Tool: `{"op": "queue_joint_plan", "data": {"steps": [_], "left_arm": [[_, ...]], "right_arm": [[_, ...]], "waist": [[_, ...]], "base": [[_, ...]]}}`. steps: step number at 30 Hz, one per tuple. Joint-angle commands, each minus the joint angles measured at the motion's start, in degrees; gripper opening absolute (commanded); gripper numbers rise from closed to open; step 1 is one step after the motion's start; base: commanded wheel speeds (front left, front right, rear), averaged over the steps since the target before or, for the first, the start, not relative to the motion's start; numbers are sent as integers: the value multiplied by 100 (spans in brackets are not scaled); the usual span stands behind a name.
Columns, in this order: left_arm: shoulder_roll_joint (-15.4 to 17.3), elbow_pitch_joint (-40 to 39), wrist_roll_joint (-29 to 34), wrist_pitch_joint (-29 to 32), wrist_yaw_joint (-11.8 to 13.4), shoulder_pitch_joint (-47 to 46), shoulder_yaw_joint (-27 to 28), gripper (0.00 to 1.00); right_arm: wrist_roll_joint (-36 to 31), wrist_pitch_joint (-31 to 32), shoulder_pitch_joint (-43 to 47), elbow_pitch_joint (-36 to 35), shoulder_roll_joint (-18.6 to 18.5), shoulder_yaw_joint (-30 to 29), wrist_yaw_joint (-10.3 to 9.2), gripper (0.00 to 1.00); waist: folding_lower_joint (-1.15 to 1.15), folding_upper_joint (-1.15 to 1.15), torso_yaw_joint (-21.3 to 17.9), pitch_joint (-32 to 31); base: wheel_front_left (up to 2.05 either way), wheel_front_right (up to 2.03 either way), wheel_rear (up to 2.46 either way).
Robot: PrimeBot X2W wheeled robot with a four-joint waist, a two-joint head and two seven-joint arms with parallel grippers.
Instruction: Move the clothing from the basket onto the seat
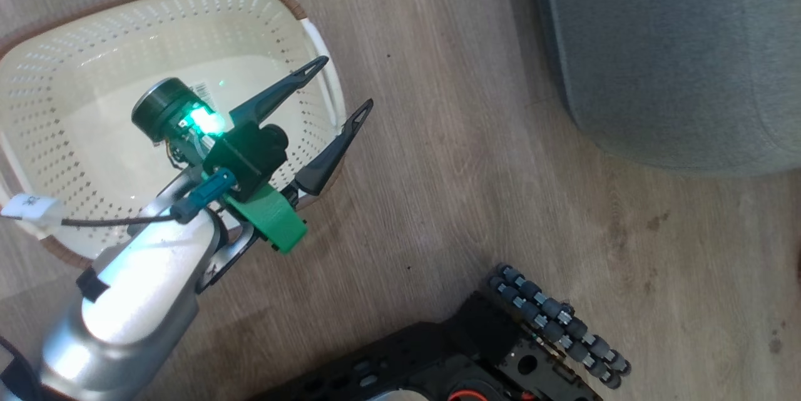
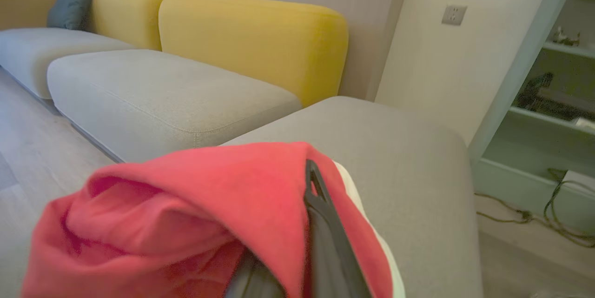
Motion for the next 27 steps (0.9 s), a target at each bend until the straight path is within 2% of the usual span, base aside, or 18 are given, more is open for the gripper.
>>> {"op": "queue_joint_plan", "data": {"steps": [1, 5, 6, 7, 8, 15, 20, 27], "left_arm": [[91, -186, 15, -67, 25, -46, 134, 100], [86, -154, 7, -86, 20, -30, 105, 100], [67, -136, -10, -92, 27, -22, 109, 100], [44, -116, -31, -100, 29, -11, 114, 100], [24, -93, -45, -107, 30, -2, 115, 100], [-170, 66, -139, -148, 34, 72, 155, 100], [-456, 197, -181, -160, -9, 102, 137, 100], [-812, 326, -182, -162, -61, 303, 420, 100]], "right_arm": [[165, 68, -31, -63, -111, -297, -2, 0], [308, -49, 27, 116, 95, -534, -2, 0], [306, -119, 73, 130, 138, -532, -2, 17], [300, -193, 130, 133, 180, -512, -2, 80], [287, -251, 198, 135, 218, -452, -2, 100], [231, -429, 789, 139, 280, 269, -2, 100], [283, -560, 1023, 409, 32, 858, -2, 100], [772, -828, 1550, 831, -362, 1897, -2, 100]], "waist": [[0, 0, 69, 58], [0, 0, 125, 53], [0, 0, 141, 36], [0, 0, 156, 6], [0, 0, 169, -25], [0, 0, 228, -348], [0, 0, 356, -729], [0, 0, 591, -1384]], "base": [[0, 0, 0], [0, 0, 0], [0, 0, 0], [0, 0, 0], [0, 0, 0], [0, 0, 0], [0, 0, 0], [0, 0, 0]]}}
